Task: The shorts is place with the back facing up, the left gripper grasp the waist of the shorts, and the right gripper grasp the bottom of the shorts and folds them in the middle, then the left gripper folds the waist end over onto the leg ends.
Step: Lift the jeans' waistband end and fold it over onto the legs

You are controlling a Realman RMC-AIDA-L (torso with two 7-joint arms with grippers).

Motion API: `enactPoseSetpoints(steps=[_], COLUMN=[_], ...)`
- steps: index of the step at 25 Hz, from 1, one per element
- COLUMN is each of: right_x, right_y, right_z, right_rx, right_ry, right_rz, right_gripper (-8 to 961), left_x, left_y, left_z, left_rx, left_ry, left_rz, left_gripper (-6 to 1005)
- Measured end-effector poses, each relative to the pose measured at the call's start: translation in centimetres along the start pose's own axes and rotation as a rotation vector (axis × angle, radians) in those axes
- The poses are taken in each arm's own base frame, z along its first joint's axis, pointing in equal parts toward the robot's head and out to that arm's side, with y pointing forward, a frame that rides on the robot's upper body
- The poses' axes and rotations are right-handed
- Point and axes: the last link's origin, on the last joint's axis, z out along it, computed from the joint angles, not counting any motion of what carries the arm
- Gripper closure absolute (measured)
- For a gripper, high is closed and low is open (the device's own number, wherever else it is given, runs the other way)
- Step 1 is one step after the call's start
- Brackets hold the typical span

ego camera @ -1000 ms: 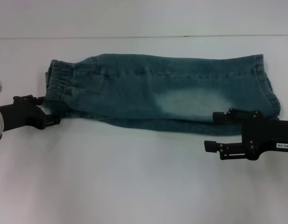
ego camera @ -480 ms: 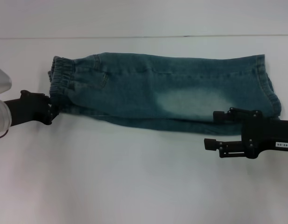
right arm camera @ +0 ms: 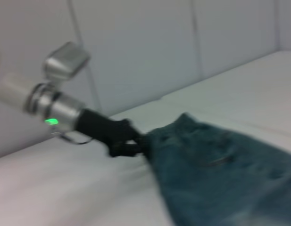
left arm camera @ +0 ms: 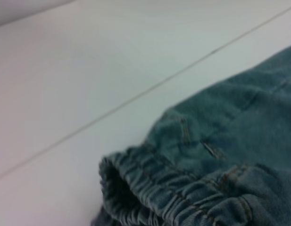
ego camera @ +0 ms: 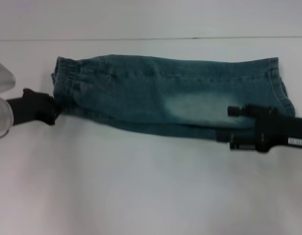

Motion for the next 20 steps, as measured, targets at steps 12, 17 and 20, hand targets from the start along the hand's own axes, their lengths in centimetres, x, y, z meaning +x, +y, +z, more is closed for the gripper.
enactPoseSetpoints(steps=[12,17,20], right_x=[0.8,1.3,1.6], right_y=[-2.8,-3.3,-3.1], right_z=[4.3,7.0,8.2], right_rx=[0.218,0.265,0.283], right_ry=[-0.107,-0.061,-0.058], right_rz=[0.02,0.015,0.014], right_gripper=[285,532,660], left_x=[8.6,13.0,15.8], left_y=[-1.5,-0.6,0.3], left_z=[-2.4,-2.7,-2.5], left_rx=[-0.054,-0.1,-0.122], left_ry=[0.029,0.006,-0.025], left_rz=[0.027,0.082,0.119], left_gripper=[919,921,921])
